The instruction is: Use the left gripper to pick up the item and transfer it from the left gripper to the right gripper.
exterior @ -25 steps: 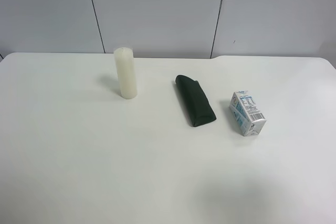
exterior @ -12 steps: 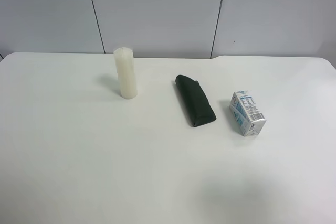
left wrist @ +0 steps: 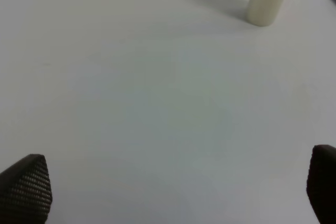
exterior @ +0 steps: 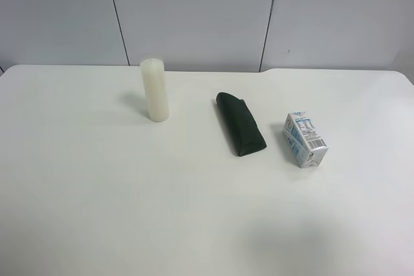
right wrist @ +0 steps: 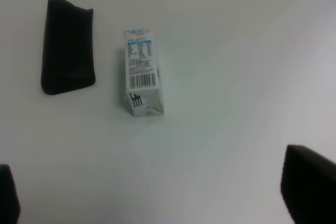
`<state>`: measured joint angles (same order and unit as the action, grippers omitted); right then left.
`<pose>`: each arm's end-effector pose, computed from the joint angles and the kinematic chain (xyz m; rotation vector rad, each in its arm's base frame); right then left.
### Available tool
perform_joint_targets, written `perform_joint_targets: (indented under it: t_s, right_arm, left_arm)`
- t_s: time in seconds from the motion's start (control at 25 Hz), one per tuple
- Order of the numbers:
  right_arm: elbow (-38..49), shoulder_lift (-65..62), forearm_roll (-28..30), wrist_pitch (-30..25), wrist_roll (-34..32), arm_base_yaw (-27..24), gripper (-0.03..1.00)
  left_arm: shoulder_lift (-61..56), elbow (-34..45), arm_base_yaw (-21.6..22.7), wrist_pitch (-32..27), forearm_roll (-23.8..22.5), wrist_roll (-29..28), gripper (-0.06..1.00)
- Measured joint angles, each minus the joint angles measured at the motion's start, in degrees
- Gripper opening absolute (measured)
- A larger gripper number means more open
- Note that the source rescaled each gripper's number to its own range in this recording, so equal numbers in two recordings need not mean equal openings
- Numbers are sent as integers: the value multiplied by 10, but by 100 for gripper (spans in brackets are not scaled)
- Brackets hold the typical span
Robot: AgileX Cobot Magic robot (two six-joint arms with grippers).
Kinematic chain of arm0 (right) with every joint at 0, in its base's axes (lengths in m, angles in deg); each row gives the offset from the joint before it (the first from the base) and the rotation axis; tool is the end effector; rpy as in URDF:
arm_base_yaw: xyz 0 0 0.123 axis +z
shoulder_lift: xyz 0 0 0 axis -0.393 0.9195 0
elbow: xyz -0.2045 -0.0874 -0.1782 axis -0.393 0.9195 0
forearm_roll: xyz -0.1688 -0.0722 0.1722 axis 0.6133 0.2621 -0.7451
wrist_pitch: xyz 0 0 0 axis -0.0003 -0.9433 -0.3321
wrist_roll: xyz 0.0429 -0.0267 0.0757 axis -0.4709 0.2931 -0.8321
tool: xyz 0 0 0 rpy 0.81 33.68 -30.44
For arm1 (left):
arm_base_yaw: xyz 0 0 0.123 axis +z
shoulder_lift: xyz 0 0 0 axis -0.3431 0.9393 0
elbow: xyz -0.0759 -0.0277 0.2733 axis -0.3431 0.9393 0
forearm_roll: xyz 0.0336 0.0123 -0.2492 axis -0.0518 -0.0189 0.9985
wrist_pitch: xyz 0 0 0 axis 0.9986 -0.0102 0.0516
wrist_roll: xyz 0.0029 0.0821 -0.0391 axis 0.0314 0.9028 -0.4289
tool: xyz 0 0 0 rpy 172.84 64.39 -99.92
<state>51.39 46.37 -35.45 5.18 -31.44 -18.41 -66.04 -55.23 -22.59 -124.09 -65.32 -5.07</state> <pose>-0.0065 0.0071 0.2791 -0.1620 2.0282 0.1232 -0.0069 -0.0053 0.2800 0.0771 2.0260 -0.0944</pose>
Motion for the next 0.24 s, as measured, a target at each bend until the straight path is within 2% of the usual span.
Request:
perform_joint_targets:
  t_s: [0.24]
  right_arm:
    - [0, 0, 0, 0, 0, 0, 100]
  left_arm:
    - [0, 0, 0, 0, 0, 0, 100]
